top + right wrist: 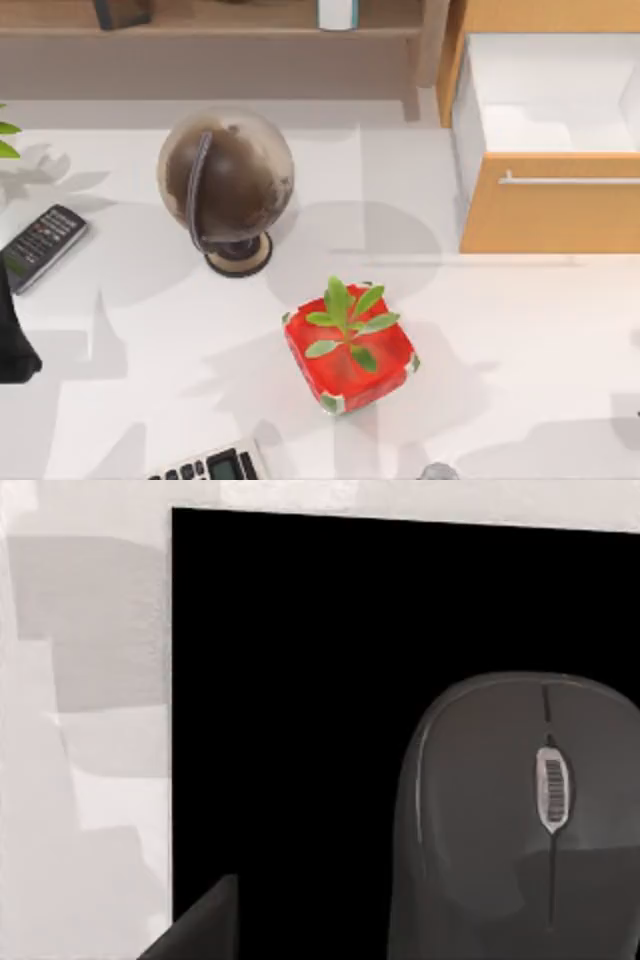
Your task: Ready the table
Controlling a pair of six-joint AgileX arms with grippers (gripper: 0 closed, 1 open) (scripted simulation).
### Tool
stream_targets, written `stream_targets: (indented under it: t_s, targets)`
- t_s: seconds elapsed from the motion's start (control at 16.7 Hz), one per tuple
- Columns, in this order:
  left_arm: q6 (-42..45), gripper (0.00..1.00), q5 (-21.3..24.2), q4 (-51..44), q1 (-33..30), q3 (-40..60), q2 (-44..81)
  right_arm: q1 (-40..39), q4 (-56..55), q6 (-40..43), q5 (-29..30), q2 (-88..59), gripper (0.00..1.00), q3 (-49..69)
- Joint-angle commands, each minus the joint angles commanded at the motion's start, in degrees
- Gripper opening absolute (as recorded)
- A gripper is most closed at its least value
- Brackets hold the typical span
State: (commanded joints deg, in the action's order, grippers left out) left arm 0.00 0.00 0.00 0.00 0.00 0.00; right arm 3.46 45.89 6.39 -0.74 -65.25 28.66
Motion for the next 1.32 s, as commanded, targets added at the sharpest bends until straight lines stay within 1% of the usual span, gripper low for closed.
stream_targets:
  t_s: [0.18,0.36,0.54,0.78,1.02,1.32]
  targets:
    - [0.00,1.00,0.00,0.00,0.00,0.00,0.00,-3.63,-6.92,3.53,-1.18,-0.98,1.00,-0.10]
    - [0.00,1.00,0.00,0.00,0.00,0.00,0.00,-9.13,-18.67,9.49,-2.70,-3.15,1.00,-0.92]
    - [0.00,1.00,0.00,0.00,0.00,0.00,0.00,-15.49,-34.03,17.35,-3.93,-6.35,1.00,-2.42]
    - [0.00,1.00,0.00,0.00,0.00,0.00,0.00,-23.50,-57.88,29.73,-4.06,-11.98,1.00,-5.14]
    - [0.00,1.00,0.00,0.00,0.00,0.00,0.00,-29.05,-83.03,43.25,-1.45,-19.06,1.00,-8.23]
    - [0.00,1.00,0.00,0.00,0.00,0.00,0.00,-30.64,-112.11,59.96,5.85,-29.70,1.00,-11.82]
